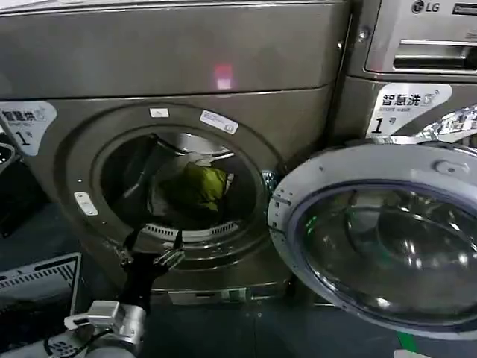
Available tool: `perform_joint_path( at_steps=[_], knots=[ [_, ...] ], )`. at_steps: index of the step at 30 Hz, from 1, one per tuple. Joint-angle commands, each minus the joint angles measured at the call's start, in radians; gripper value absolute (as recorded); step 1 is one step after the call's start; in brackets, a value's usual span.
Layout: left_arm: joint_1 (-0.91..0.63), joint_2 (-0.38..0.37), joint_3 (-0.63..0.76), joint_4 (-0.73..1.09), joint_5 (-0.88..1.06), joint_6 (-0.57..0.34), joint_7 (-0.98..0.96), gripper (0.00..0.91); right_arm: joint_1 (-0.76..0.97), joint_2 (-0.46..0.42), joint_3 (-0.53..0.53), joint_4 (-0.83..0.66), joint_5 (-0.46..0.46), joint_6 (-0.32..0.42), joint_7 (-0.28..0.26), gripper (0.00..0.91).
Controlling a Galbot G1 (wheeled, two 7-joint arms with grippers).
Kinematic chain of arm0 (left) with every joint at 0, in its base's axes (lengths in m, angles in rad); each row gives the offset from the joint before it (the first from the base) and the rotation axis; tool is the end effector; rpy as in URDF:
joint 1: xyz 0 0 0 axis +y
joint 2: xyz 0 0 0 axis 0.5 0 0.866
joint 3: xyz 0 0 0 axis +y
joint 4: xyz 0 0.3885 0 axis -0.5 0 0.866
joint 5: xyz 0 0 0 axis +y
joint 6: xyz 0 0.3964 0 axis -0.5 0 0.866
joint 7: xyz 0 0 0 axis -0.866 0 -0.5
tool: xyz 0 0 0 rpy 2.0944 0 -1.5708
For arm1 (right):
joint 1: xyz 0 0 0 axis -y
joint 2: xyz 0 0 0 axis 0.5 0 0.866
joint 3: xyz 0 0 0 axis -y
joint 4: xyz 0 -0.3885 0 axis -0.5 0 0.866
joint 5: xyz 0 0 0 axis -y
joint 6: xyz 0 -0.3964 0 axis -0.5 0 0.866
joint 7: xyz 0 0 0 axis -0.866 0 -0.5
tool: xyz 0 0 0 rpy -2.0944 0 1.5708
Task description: Grasp the clothes from the dryer.
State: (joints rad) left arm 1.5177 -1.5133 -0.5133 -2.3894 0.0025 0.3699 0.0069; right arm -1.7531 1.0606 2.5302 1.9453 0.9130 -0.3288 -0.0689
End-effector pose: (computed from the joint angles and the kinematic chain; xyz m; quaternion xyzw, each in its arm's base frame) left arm 0.1965 0.0029 -0.2111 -0.0204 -0.9994 -0.0246 0.0111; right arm -0.1504 -0.4108 0.0636 0.5159 0.8003 -0.1617 0.2592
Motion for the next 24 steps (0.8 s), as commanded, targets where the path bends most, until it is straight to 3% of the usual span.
perform_joint_path(
  at_steps=[1,18,21,24],
  knots=[
    [0.004,0.001,0.001,-0.004,0.001,-0.001,0.0,0.907,-0.002,0.0,0.001,-0.001,-0.003,0.001,-0.001,0.907],
    [-0.01,0.0,-0.007,0.007,-0.001,-0.005,0.004,0.907,-0.005,0.003,0.011,0.005,-0.024,-0.021,-0.006,0.907],
    [-0.074,0.015,-0.026,0.068,-0.027,-0.016,0.007,0.907,-0.025,-0.001,0.031,0.006,-0.111,-0.044,-0.063,0.907],
    [-0.204,0.036,-0.029,0.165,-0.056,-0.026,0.005,0.907,-0.042,-0.002,0.061,0.019,-0.121,-0.08,-0.065,0.907]
  ],
)
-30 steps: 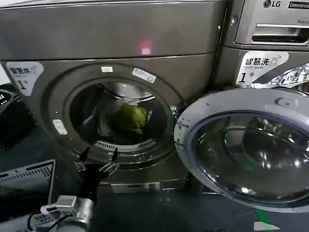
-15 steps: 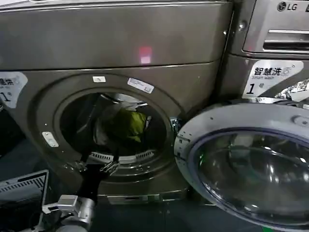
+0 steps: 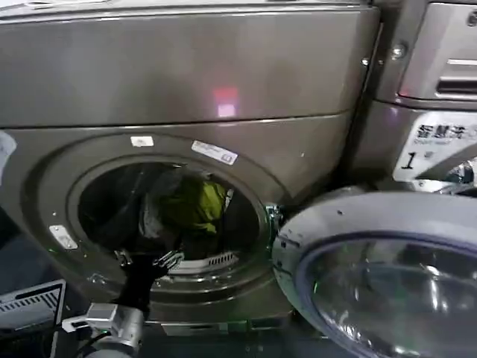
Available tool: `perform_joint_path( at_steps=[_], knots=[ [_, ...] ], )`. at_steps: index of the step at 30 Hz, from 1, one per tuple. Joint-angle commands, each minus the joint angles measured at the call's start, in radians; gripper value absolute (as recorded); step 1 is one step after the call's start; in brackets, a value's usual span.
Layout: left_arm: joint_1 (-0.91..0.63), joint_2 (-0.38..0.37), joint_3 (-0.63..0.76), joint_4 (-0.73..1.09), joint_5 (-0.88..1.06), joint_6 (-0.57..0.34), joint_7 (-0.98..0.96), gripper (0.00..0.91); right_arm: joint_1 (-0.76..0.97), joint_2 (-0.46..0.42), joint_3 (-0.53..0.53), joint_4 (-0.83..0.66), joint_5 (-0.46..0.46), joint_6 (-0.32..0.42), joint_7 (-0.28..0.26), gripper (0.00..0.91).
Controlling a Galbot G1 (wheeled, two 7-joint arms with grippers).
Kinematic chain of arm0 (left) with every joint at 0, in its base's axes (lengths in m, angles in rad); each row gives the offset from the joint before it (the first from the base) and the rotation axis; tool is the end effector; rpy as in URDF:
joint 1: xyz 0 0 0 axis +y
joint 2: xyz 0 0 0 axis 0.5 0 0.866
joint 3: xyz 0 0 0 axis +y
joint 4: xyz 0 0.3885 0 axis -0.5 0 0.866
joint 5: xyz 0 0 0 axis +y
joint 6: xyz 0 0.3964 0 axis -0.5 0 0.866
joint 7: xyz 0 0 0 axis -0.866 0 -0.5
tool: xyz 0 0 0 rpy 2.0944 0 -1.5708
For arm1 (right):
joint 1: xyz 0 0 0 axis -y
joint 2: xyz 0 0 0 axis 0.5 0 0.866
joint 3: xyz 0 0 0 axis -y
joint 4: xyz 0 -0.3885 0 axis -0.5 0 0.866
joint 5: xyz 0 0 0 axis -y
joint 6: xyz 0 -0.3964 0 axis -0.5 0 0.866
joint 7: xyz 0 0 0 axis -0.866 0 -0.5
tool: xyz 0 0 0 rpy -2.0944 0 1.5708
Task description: Grasp the clothes from the dryer.
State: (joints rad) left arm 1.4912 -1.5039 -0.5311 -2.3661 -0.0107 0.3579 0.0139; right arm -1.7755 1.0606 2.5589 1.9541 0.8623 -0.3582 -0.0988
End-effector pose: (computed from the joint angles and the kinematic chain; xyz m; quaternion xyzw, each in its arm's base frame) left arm 0.2055 0.0091 -0.2141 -0.0197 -0.9994 -0.0268 0.0035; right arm -0.1556 -0.4041 0.0729 0.5213 0.7993 -0.1870 0.2332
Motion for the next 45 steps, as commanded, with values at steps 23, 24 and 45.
perform_joint_path(
  at_steps=[23,24,45],
  knots=[
    [-1.099,0.052,0.139,1.262,-0.077,-0.196,0.02,0.907,-0.041,-0.007,0.076,-0.01,-0.044,-0.034,-0.023,0.907],
    [-1.146,0.046,0.142,1.319,-0.073,-0.203,0.025,0.907,-0.039,-0.009,0.075,-0.012,-0.043,-0.034,-0.023,0.907],
    [-1.588,0.117,0.783,1.953,0.374,-0.272,0.807,0.907,-0.011,-0.002,0.052,-0.018,-0.048,-0.032,-0.027,0.907]
  ],
)
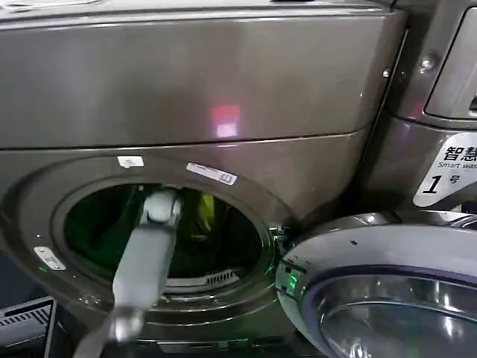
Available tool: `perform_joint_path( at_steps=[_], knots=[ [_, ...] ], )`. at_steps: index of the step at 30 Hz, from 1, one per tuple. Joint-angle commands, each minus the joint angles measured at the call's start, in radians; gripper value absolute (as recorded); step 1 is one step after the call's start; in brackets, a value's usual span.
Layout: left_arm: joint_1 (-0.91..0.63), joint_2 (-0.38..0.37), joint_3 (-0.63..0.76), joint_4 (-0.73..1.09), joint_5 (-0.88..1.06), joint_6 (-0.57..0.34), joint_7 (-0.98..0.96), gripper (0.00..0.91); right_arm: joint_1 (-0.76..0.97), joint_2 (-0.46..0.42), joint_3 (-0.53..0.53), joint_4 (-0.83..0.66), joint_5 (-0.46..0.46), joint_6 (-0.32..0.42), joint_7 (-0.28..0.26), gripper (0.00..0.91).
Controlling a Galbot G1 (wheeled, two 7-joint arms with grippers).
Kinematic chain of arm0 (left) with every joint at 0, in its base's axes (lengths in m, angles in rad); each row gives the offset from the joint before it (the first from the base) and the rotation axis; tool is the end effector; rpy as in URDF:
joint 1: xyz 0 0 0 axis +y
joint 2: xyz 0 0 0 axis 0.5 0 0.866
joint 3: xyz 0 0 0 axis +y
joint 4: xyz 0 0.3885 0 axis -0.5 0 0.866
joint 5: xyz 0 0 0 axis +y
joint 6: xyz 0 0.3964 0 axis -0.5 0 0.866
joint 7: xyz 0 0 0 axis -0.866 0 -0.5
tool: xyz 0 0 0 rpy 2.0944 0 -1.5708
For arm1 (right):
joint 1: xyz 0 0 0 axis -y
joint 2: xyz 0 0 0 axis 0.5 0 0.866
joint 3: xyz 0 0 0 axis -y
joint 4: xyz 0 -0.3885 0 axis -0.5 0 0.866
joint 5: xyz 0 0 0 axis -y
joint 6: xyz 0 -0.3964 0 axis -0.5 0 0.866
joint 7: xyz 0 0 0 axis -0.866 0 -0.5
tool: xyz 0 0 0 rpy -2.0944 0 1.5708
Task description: Grasp the clothes from the dryer.
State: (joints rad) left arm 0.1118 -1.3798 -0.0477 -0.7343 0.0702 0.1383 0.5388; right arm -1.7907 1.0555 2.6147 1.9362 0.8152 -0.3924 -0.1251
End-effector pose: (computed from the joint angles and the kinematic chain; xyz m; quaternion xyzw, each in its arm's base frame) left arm 0.6982 0.0101 -0.2215 -0.3095 -0.9083 -0.2585 0.1110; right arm -0.1737 -0.4012 0.0830 0.5413 0.7872 -0.2015 0.2161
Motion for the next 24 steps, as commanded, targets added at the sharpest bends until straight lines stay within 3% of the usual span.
perform_joint_path(
  at_steps=[1,15,24],
  knots=[
    [-0.227,-0.016,0.336,0.346,0.324,-0.057,0.295,0.907,0.005,0.004,-0.005,0.0,-0.001,0.002,0.0,0.907],
    [-0.351,-0.048,0.558,0.535,0.553,-0.17,0.426,0.907,0.014,0.002,-0.018,-0.003,-0.004,0.005,-0.002,0.907],
    [-0.364,-0.091,0.578,0.618,0.609,-0.151,0.426,0.907,0.017,0.001,-0.029,-0.013,-0.017,0.011,-0.007,0.907]
  ],
)
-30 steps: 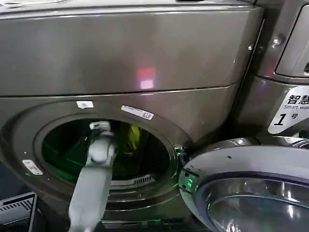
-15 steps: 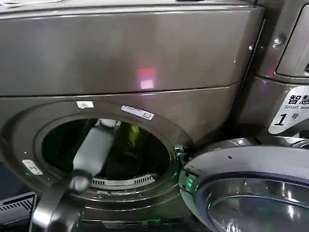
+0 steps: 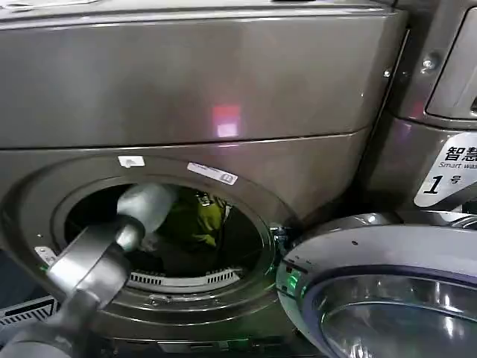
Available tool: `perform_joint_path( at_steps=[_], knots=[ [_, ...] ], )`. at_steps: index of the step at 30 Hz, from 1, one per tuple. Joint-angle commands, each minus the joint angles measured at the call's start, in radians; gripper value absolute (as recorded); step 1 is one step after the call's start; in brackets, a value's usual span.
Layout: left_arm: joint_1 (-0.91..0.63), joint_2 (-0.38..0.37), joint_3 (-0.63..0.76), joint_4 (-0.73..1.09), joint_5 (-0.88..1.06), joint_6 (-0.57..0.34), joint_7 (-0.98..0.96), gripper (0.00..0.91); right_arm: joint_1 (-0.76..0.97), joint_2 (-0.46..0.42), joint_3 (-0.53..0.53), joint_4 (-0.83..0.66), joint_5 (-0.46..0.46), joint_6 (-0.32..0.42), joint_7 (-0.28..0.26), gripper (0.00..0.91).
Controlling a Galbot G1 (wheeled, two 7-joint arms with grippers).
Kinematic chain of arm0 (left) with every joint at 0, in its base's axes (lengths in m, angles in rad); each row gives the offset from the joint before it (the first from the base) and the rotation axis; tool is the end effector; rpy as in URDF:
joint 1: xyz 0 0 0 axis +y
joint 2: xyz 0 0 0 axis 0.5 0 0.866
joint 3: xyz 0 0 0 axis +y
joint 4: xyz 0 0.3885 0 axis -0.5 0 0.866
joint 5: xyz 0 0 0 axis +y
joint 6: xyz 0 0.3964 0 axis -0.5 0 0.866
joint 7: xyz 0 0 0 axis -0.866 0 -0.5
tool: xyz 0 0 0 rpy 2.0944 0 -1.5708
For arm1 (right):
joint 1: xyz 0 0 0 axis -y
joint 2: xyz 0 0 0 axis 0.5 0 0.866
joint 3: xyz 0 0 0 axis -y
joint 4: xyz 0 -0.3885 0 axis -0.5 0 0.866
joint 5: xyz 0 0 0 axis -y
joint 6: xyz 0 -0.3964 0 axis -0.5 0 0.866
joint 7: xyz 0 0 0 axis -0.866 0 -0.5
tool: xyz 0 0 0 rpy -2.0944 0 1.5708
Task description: Grasp the clothes from the dryer.
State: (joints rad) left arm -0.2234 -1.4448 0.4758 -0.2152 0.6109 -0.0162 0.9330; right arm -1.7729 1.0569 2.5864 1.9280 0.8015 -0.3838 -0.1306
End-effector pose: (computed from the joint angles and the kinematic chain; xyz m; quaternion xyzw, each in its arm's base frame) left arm 0.7573 0.0268 -0.1865 -0.3921 -0.5756 -0.6228 0.3563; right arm -0.1689 -0.4079 0.0740 0.5398 0.7906 -0.1958 0.2128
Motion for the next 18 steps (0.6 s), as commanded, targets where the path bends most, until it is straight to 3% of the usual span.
perform_joint_path(
  at_steps=[1,13,14,15,16,17,18],
  knots=[
    [-0.026,-0.03,0.063,0.105,0.074,0.003,0.033,0.907,0.0,0.0,0.0,-0.008,-0.004,0.003,-0.001,0.907],
    [0.016,-0.048,0.069,0.154,0.035,0.009,0.042,0.907,0.009,0.0,-0.001,-0.016,-0.012,0.01,-0.003,0.907],
    [0.017,-0.048,0.07,0.156,0.035,0.009,0.045,0.853,0.01,0.0,-0.001,-0.017,-0.013,0.011,-0.003,0.907],
    [0.018,-0.048,0.07,0.158,0.034,0.009,0.046,0.66,0.01,0.0,-0.001,-0.018,-0.013,0.01,-0.003,0.907],
    [0.019,-0.048,0.069,0.158,0.034,0.009,0.047,0.535,0.011,0.0,-0.001,-0.018,-0.013,0.011,-0.004,0.907],
    [0.02,-0.049,0.07,0.161,0.034,0.009,0.052,0.432,0.011,0.001,-0.001,-0.018,-0.013,0.011,-0.004,0.907],
    [0.021,-0.049,0.07,0.164,0.033,0.009,0.053,0.387,0.011,0.001,-0.001,-0.018,-0.013,0.012,-0.004,0.907]
  ],
)
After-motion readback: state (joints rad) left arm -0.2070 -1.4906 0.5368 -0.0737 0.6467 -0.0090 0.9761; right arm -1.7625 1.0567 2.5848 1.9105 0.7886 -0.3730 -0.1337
